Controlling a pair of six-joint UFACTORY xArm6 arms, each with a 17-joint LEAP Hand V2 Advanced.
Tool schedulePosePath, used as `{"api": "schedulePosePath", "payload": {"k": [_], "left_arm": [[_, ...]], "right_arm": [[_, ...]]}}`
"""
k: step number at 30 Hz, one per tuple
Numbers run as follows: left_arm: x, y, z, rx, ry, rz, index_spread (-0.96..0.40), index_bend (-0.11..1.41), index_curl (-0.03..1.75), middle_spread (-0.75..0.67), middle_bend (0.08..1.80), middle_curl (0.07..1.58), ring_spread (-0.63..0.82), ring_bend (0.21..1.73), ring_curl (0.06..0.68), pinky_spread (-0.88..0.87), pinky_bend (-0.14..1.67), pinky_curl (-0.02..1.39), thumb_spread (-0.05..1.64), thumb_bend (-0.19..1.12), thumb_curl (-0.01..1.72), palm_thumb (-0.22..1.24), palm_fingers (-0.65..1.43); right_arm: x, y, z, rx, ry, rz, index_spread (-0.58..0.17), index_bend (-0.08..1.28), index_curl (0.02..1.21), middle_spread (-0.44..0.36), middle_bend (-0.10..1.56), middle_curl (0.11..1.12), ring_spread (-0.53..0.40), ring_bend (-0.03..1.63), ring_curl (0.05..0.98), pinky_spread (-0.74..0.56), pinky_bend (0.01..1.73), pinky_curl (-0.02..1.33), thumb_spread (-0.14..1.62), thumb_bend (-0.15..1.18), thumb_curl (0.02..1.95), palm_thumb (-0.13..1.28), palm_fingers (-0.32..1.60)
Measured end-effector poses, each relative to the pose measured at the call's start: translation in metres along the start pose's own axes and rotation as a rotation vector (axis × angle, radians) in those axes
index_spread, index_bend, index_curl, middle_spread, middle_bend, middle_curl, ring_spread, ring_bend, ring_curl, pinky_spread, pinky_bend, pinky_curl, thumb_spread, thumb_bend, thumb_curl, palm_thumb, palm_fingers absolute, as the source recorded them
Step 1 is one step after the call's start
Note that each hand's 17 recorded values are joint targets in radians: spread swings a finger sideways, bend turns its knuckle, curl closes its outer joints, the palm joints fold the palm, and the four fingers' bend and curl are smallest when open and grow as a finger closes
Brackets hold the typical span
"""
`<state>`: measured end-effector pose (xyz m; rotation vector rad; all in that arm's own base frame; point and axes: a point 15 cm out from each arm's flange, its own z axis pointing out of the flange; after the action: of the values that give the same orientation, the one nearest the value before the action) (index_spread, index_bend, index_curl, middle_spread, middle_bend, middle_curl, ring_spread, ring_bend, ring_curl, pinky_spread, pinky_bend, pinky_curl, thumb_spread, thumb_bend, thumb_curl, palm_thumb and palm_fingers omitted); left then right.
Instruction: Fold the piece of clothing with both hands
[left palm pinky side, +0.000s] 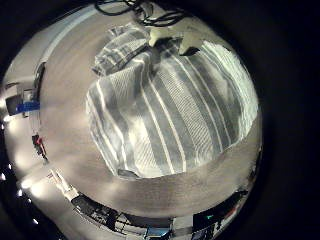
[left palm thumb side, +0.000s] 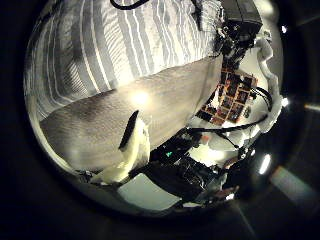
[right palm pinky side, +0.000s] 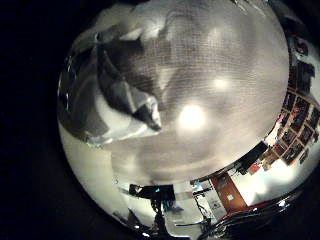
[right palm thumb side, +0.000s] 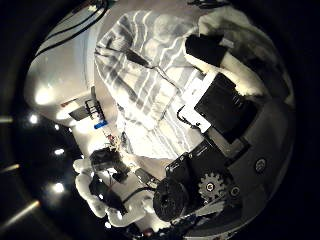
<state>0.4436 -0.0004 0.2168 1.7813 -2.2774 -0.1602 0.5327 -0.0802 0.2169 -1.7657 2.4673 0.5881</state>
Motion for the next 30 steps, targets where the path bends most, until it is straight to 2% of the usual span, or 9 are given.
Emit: {"api": "schedulePosePath", "payload": {"k": [3,8,16,20,22,24,25,28,30], "left_arm": [[0.001,0.003,-0.002,-0.006,0.002,0.005,0.11,0.17,0.33,0.44,0.18,0.26,0.54,0.55,0.219,0.54,0.34,0.32,1.19,-0.02,0.3,0.42,-0.01],[0.005,0.011,-0.004,-0.023,0.003,0.019,0.11,0.17,0.33,0.44,0.18,0.26,0.54,0.54,0.22,0.54,0.34,0.32,1.19,-0.02,0.3,0.42,-0.01],[0.008,0.018,-0.008,-0.023,0.0,0.032,0.11,0.17,0.34,0.44,0.18,0.27,0.54,0.54,0.221,0.53,0.34,0.32,1.2,-0.02,0.3,0.42,-0.01],[0.01,0.019,-0.01,-0.017,-0.003,0.036,0.11,0.17,0.34,0.44,0.18,0.27,0.54,0.54,0.221,0.53,0.34,0.32,1.2,-0.02,0.3,0.43,-0.01],[0.01,0.019,-0.01,-0.02,-0.002,0.036,0.11,0.17,0.34,0.44,0.18,0.27,0.54,0.54,0.221,0.53,0.34,0.32,1.2,-0.02,0.3,0.43,0.0],[0.01,0.02,-0.009,-0.022,-0.001,0.037,0.11,0.17,0.34,0.44,0.18,0.27,0.54,0.54,0.221,0.53,0.34,0.32,1.2,-0.02,0.3,0.43,0.0],[0.01,0.02,-0.009,-0.022,-0.001,0.037,0.11,0.17,0.34,0.44,0.18,0.27,0.54,0.54,0.221,0.53,0.34,0.32,1.2,-0.02,0.3,0.43,0.0],[0.01,0.022,-0.008,-0.026,0.0,0.037,0.11,0.17,0.34,0.44,0.18,0.27,0.54,0.54,0.222,0.53,0.34,0.32,1.2,-0.02,0.3,0.43,0.0],[0.011,0.022,-0.009,-0.025,0.0,0.04,0.11,0.17,0.34,0.44,0.18,0.27,0.54,0.54,0.222,0.53,0.34,0.32,1.2,-0.02,0.3,0.43,-0.01]], "right_arm": [[0.033,0.0,-0.013,0.02,0.036,0.035,-0.366,1.01,0.87,-0.156,1.34,0.77,-0.197,1.48,0.58,-0.19,1.4,0.65,1.05,0.13,0.63,1.08,1.12],[0.08,0.006,-0.035,0.047,0.028,0.093,-0.353,1.02,0.91,-0.147,1.37,0.77,-0.192,1.49,0.601,-0.18,1.41,0.68,1.05,0.11,0.68,1.08,1.1],[0.13,0.017,-0.069,0.107,0.008,0.126,-0.342,1.01,0.97,-0.137,1.39,0.76,-0.187,1.5,0.622,-0.17,1.38,0.74,1.06,0.1,0.76,1.09,1.09],[0.144,0.026,-0.074,0.116,-0.022,0.146,-0.344,0.95,0.97,-0.144,1.35,0.74,-0.191,1.48,0.617,-0.19,1.35,0.75,1.09,-0.04,0.71,0.86,1.08],[0.141,0.031,-0.073,0.098,-0.043,0.146,-0.358,0.76,0.94,-0.165,1.25,0.7,-0.206,1.46,0.601,-0.28,1.3,0.71,1.12,-0.09,0.66,0.66,0.87],[0.134,0.039,-0.068,0.064,-0.068,0.139,-0.358,0.56,0.91,-0.173,1.17,0.68,-0.228,1.46,0.598,-0.36,1.32,0.7,1.15,-0.06,0.62,0.57,0.71],[0.131,0.042,-0.066,0.047,-0.078,0.132,-0.358,0.46,0.87,-0.167,1.12,0.67,-0.23,1.41,0.576,-0.37,1.32,0.68,1.16,-0.06,0.6,0.53,0.54],[0.117,0.044,-0.06,0.026,-0.076,0.1,-0.358,0.35,0.8,-0.158,1.04,0.64,-0.222,1.32,0.542,-0.32,1.26,0.65,1.18,-0.04,0.55,0.46,0.34],[0.105,0.043,-0.057,0.018,-0.071,0.079,-0.351,0.34,0.76,-0.137,0.97,0.61,-0.205,1.27,0.512,-0.22,1.16,0.63,1.19,-0.03,0.52,0.44,0.21]]}}
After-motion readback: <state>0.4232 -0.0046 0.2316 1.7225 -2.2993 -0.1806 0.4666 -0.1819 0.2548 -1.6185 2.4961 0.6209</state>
